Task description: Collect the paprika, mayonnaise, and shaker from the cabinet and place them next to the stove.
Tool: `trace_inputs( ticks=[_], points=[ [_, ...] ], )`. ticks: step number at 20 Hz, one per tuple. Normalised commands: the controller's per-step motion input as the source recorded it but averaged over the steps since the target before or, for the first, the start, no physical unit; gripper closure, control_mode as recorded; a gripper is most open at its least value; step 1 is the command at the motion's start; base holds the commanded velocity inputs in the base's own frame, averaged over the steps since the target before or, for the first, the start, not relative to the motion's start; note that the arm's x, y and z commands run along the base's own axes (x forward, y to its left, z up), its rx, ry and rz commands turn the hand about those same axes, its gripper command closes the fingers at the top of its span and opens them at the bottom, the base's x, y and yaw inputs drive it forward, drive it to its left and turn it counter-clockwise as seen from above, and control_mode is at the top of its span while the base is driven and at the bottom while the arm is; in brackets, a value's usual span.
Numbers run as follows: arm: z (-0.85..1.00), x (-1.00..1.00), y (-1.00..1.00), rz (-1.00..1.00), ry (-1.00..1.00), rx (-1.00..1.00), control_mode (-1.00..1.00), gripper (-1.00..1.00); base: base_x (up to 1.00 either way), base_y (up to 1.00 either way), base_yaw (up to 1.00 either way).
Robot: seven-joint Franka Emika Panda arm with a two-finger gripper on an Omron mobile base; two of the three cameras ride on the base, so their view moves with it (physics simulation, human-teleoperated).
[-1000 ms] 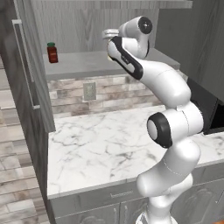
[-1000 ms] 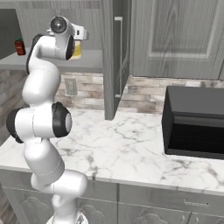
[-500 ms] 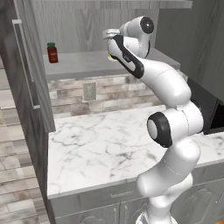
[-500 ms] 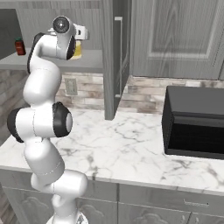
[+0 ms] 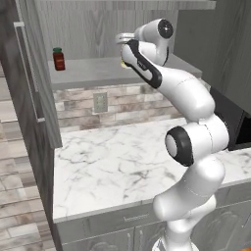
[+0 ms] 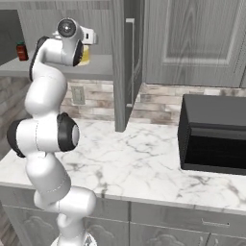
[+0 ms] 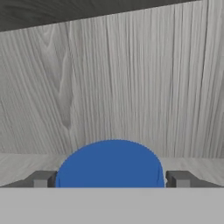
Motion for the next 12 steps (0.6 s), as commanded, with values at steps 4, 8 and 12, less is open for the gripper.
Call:
trace_inputs(
  ticks=[4, 8, 12],
  points=[
    [-0.43, -0.48, 0.00, 0.00, -0.10, 0.00, -1.00, 1.00, 0.00, 0.00, 0.00],
    [-0.16, -0.94, -0.13, 0.00, -0.07, 0.00, -1.00, 1.00, 0.00, 0.00, 0.00],
    [0.07, -0.95, -0.32, -0.01, -0.02, 0.01, -1.00, 1.00, 0.00, 0.00, 0.00]
  ],
)
